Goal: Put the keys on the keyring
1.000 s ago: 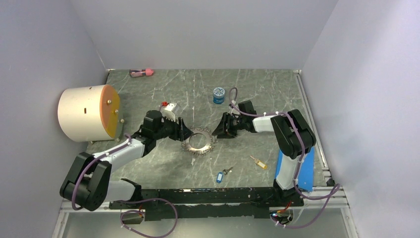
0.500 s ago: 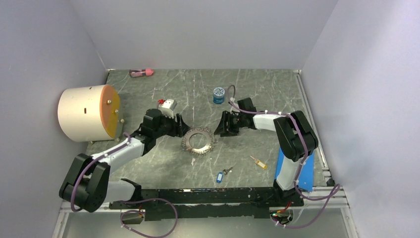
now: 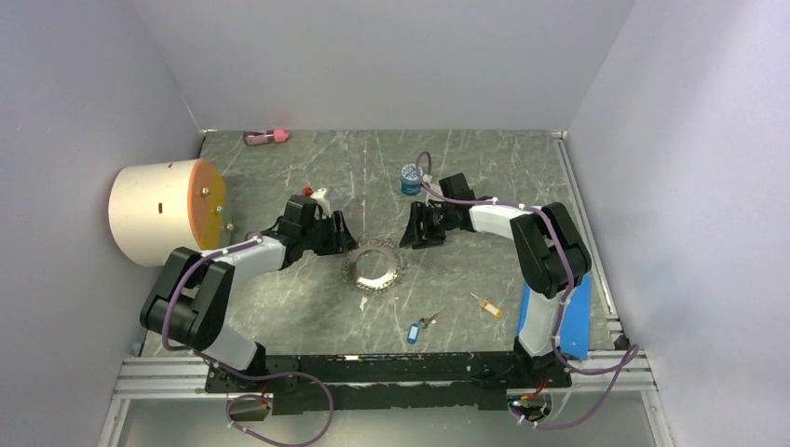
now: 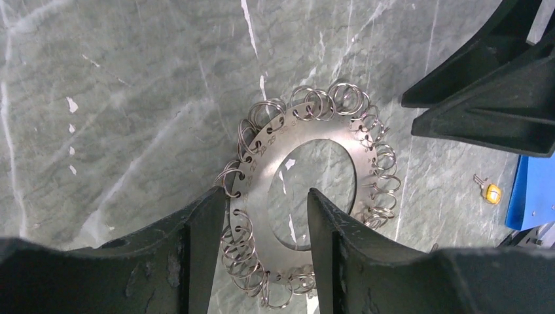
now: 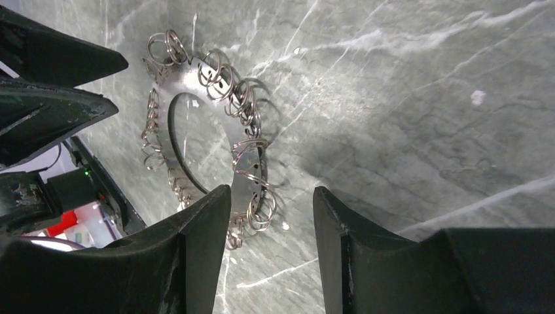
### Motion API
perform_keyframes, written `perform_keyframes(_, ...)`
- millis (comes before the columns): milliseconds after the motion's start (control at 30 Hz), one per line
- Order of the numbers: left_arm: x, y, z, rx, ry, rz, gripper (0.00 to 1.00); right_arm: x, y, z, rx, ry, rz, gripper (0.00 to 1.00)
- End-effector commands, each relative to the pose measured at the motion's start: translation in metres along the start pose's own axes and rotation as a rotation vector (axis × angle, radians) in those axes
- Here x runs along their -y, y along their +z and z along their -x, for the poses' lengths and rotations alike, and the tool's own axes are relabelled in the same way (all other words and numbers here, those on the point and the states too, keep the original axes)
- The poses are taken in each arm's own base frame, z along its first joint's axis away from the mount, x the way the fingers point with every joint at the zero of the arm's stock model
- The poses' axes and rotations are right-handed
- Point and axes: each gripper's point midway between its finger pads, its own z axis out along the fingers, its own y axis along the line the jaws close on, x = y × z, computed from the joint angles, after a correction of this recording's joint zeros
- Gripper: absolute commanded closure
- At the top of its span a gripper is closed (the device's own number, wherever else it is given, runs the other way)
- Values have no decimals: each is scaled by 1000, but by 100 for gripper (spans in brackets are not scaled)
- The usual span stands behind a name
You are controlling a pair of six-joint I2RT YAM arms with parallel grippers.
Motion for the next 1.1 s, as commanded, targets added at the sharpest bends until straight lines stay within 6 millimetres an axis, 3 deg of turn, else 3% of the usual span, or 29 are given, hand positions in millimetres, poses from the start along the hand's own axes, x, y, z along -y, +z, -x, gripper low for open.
perform_keyframes(0, 4, -1, 10, 11, -42, 0, 47, -12, -2, 8, 10, -56, 13, 47)
perform_keyframes(467, -30, -5, 0, 7, -74, 50, 50, -16, -1, 5, 3, -70, 15, 46)
perform_keyframes(700, -23, -5, 1, 11, -68, -4, 53, -16, -1, 5, 4, -69, 18, 46)
perform_keyframes(1067, 8, -2, 18, 14, -118, -131, 55, -27, 8, -4, -39, -72, 76, 44)
